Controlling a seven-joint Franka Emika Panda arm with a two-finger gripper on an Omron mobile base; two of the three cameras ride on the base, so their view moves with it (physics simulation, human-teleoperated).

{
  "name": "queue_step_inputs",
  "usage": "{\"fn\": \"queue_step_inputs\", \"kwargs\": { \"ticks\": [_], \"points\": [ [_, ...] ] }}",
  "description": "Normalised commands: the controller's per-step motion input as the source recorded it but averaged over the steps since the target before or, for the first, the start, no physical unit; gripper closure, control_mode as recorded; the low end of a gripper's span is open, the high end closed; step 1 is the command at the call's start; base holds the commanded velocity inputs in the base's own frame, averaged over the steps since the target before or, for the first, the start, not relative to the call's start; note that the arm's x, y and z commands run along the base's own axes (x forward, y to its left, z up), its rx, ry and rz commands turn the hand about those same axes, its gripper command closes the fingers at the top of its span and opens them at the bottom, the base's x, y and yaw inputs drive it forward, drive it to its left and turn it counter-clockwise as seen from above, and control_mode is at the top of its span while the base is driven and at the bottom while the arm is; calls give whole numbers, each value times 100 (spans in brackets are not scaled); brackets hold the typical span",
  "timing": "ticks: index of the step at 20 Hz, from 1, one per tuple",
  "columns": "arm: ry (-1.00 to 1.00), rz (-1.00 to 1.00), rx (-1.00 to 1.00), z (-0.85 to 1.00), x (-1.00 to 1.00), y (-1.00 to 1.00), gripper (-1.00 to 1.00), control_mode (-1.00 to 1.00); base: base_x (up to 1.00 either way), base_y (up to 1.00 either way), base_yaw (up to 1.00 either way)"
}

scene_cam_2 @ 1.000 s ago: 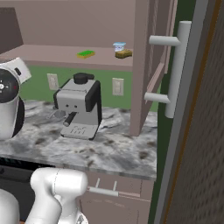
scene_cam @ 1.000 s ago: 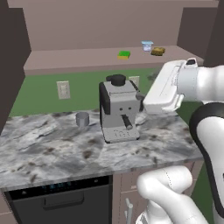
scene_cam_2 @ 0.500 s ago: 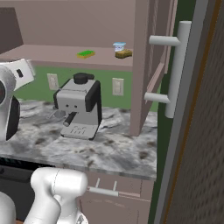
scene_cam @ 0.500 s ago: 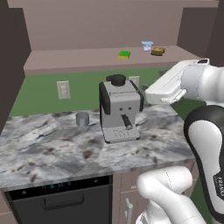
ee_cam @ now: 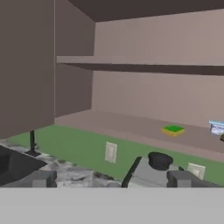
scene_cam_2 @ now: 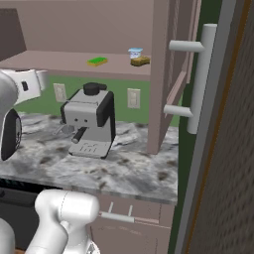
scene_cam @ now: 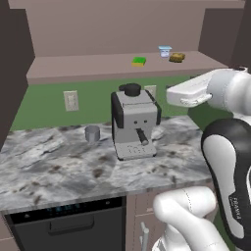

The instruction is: Pick the sponge and sponge from the cabinet and place them on the counter.

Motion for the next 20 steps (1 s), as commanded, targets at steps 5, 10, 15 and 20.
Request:
{"fn": "queue_step_inputs", "kwargs": {
  "ticks": [5,10,15,20],
  "points": [
    [5,-13,5,5,25,-9,-100,-100,0,0,0],
    [11,-9,0,6,30,0,-100,-100,0,0,0],
    [12,-12,-1,13,17,-1,-100,-100,0,0,0],
    [11,-13,-5,10,10,-6,-100,-100,0,0,0]
  ]
}}
